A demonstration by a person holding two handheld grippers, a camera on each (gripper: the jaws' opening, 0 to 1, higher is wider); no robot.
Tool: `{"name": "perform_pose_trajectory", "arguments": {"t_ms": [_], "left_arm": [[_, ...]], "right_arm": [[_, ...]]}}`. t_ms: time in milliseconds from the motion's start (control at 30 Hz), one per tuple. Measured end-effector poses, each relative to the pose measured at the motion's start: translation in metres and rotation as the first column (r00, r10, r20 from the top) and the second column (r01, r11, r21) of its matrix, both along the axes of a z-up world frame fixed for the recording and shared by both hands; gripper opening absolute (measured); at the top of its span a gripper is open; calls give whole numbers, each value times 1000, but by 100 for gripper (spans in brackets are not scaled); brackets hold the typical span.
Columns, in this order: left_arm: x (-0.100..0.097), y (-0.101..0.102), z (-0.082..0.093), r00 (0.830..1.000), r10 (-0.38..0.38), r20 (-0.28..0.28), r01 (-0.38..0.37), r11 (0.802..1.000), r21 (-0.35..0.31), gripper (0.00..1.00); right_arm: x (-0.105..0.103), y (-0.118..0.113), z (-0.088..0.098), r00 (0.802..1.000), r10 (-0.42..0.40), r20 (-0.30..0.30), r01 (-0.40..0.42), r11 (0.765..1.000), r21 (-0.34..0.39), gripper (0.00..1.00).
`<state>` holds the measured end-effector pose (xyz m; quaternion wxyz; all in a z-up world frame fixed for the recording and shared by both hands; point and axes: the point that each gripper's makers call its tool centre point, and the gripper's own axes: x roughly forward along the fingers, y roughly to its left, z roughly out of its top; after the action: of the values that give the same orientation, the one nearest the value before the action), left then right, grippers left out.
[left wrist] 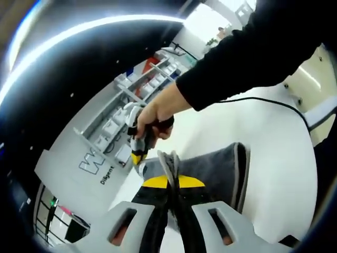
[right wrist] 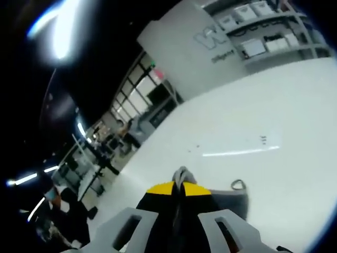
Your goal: Open the folded towel by lifting each exposed corner and separating the folded layers until the towel lies flat within the target outline without major curled edges
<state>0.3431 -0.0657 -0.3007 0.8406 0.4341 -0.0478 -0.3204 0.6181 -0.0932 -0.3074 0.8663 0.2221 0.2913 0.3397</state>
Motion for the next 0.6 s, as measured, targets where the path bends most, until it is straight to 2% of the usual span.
{"name": "perform_pose_trajectory", "arguments": {"t_ms": [233,333,600], "left_arm": [[1,9,3,1000,3,2,-3,1000,-25,3],[1,13,6,1000,7,3,-6,999,-43,3],[2,27,9,1000,15,-1,-15,996,-87,3]], "right_arm": [[-2,4,3,1000,-1,-3,1,1000,-26,0],[-3,4,7,1000,-20,-21,19,1000,-16,0],[-6,19,17,1000,-11,-8,11,999,-38,0]]}}
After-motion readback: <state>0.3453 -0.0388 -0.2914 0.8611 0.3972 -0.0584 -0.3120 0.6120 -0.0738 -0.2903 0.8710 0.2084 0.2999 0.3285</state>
